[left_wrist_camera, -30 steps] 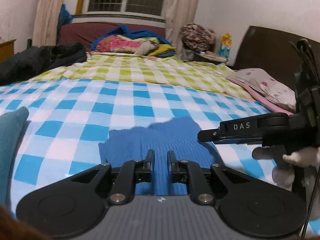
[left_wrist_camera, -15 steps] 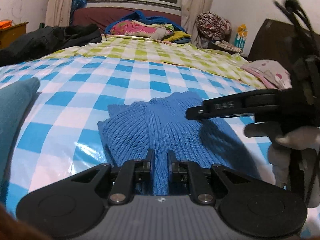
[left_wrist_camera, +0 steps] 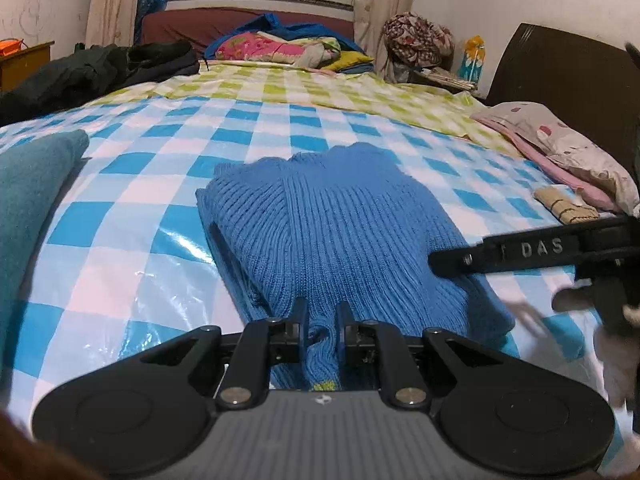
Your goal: Fold small clothes
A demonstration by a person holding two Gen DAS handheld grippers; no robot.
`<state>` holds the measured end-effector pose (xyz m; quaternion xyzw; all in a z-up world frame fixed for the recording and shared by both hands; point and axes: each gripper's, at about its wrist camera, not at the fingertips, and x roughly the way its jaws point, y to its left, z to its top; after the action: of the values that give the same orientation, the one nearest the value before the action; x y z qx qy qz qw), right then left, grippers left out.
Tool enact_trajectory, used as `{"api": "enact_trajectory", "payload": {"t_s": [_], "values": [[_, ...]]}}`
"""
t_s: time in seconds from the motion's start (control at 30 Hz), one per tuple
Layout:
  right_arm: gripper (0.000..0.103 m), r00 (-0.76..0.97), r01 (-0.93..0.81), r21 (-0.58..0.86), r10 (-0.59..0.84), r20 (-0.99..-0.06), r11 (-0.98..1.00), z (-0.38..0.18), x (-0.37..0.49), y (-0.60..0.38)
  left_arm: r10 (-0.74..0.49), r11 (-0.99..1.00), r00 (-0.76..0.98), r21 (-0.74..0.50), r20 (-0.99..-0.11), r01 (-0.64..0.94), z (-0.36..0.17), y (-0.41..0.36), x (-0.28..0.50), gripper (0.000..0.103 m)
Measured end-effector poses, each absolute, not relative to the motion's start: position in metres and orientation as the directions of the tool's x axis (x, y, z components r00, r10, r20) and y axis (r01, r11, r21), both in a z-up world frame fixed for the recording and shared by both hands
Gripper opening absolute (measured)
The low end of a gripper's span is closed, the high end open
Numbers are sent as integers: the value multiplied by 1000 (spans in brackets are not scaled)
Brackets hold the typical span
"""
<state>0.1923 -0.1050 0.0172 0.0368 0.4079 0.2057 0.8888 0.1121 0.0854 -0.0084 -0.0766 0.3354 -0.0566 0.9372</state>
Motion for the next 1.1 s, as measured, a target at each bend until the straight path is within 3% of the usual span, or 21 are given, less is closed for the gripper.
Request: {"api": "enact_trajectory", "payload": {"t_s": [0.13, 0.47, 0.63, 1.1], "values": [[55, 550, -264, 314, 410, -727, 912, 10, 182, -108, -147, 987, 768, -145, -624, 72, -11, 88, 114, 23], [54, 556, -294, 215, 350, -754, 931, 16, 139, -86, -115, 992, 783, -117, -611, 55, -2, 91, 101, 25], [54, 597, -290, 151, 302, -743, 945, 29, 125, -85, -103, 995, 791, -75, -603, 73, -1, 82, 88, 37], [54, 606, -289, 59, 230, -761, 956, 24, 112, -73, -81, 996, 775, -72, -627, 45, -7, 87, 80, 43]]}}
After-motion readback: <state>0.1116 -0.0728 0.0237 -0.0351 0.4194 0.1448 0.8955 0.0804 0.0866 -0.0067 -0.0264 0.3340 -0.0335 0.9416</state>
